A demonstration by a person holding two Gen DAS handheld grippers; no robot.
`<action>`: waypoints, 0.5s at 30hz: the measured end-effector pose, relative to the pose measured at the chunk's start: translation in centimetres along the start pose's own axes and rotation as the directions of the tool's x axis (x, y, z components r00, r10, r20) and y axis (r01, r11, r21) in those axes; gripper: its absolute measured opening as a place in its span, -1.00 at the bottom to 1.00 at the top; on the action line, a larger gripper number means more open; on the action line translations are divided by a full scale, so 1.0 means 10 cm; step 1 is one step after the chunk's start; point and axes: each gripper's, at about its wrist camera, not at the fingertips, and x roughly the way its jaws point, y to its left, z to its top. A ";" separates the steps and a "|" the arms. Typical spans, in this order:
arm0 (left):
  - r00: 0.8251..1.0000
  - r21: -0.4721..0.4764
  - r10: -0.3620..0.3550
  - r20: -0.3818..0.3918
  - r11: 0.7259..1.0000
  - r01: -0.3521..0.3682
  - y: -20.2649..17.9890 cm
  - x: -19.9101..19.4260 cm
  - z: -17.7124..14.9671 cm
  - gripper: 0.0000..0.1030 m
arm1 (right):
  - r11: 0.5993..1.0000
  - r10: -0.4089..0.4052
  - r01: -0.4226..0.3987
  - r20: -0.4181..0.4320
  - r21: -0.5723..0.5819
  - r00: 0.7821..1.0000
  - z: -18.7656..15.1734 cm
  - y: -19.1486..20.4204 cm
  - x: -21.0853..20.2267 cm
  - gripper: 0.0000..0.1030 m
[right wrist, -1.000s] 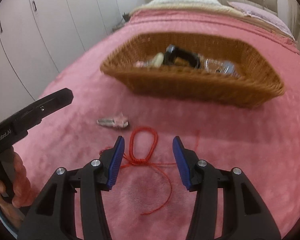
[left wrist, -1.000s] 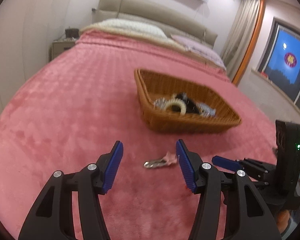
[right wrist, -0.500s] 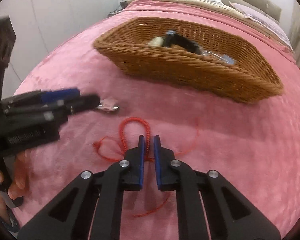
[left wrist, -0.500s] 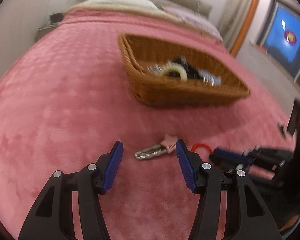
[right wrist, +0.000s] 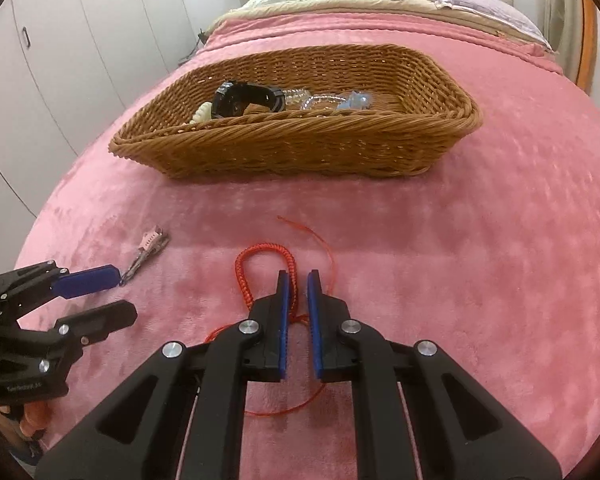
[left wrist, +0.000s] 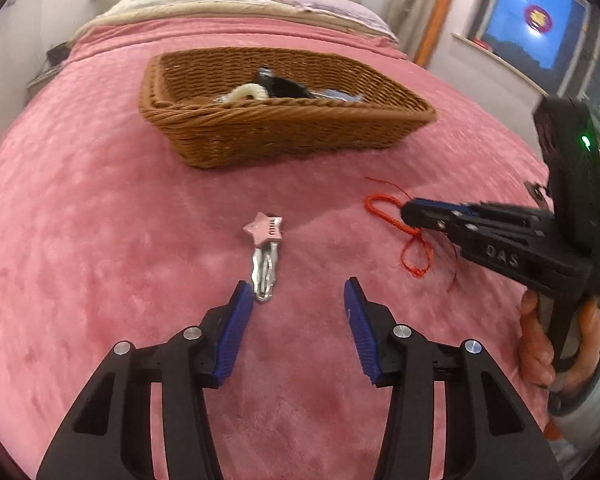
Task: Organize jewelry
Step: 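Grasp pink-star silver clip with left tool while right tool grasps red cord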
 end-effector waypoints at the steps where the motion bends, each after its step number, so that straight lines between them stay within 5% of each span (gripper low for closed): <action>1: 1.000 -0.036 -0.023 0.013 0.999 0.024 0.04 -0.02 0.01 -0.12 | 1.000 0.009 -0.009 0.003 -0.003 1.000 -0.02 -0.03 -0.03 -0.85; 6: 0.999 -0.130 0.035 0.014 0.991 -0.033 0.16 0.11 0.12 -0.12 | 0.998 0.068 -0.068 0.011 -0.013 0.998 -0.02 -0.03 -0.07 -0.84; 10: 0.993 -0.071 0.116 0.007 0.991 -0.115 0.01 0.20 0.15 -0.12 | 0.993 0.113 -0.114 0.072 0.012 0.991 -0.04 -0.10 -0.28 -0.72; 12: 0.983 -0.016 0.186 0.009 0.982 -0.186 -0.09 0.23 0.13 -0.37 | 0.994 0.106 -0.109 0.104 0.024 0.989 -0.02 -0.14 -0.39 -0.31; 15: 0.983 -0.029 0.182 0.023 0.983 -0.181 -0.06 0.20 0.13 -0.78 | 0.996 0.091 -0.092 0.080 0.003 0.993 0.02 -0.14 -0.38 -0.31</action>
